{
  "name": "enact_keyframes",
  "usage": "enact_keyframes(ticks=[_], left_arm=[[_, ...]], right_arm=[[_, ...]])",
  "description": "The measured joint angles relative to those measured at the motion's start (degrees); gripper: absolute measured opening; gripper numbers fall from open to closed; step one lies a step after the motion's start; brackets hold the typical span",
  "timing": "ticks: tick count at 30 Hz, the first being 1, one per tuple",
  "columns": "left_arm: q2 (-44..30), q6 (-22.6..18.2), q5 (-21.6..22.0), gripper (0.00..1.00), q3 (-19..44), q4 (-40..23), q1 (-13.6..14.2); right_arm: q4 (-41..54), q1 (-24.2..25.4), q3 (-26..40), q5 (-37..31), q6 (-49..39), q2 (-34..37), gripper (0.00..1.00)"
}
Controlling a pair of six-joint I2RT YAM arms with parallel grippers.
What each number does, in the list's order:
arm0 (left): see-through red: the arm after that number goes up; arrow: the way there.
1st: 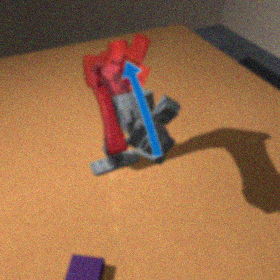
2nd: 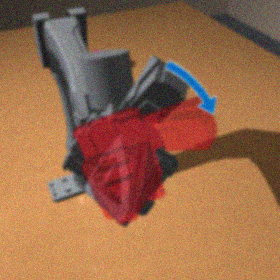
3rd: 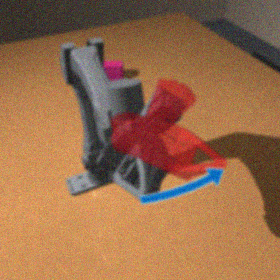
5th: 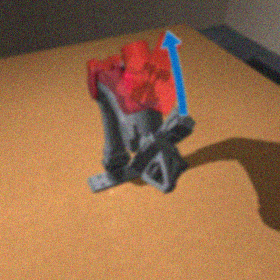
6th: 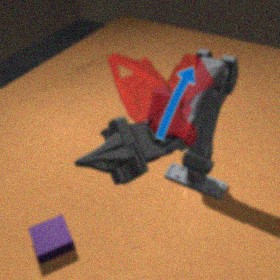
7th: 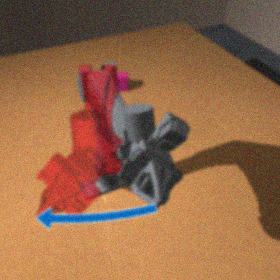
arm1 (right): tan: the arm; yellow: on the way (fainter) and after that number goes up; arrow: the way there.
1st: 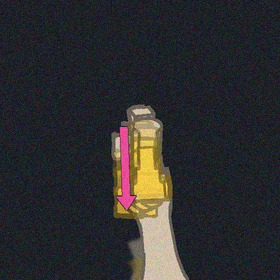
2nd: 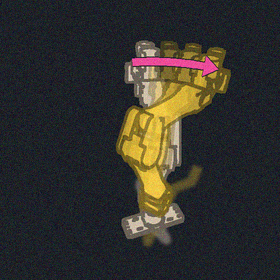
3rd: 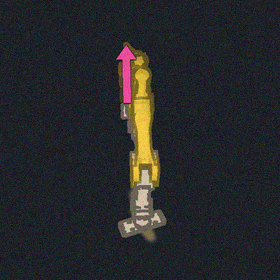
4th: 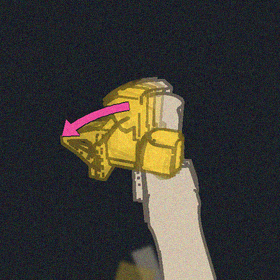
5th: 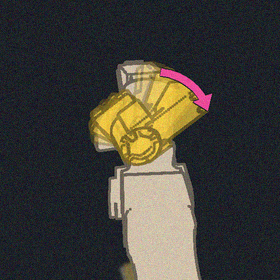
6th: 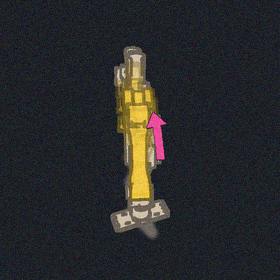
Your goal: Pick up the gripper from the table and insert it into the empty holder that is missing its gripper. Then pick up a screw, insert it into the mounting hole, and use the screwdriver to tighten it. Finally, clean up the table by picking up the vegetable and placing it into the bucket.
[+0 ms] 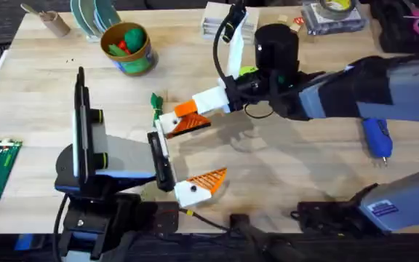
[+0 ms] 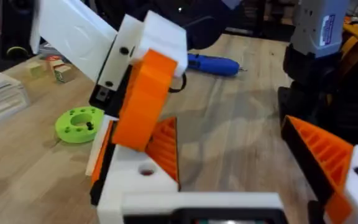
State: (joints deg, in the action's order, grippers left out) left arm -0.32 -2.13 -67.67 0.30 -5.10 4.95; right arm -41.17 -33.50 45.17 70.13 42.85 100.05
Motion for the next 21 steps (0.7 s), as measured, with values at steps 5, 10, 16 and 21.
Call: enact_keyframes(ticks=[5, 10, 16, 21], left_arm=[[0.02, 0.00, -0.32, 0.993, 0.00, -0.07, 0.00], [0.02, 0.00, -0.34, 0.993, 0.00, -0.07, 0.00], [0.01, 0.00, -0.49, 0.993, 0.00, -0.07, 0.00], [0.02, 0.00, -0.52, 0.993, 0.00, -0.07, 0.00]], right_arm=[[-1.43, 1.09, 0.00, 0.28, 0.18, 0.00, 0.964], [-6.53, 3.32, 0.02, -0.35, 0.17, -0.02, 0.971], [-7.64, 9.11, 0.06, -6.57, -1.61, -0.02, 0.974], [-3.22, 13.64, 0.23, -13.88, -6.83, -1.30, 0.977]])
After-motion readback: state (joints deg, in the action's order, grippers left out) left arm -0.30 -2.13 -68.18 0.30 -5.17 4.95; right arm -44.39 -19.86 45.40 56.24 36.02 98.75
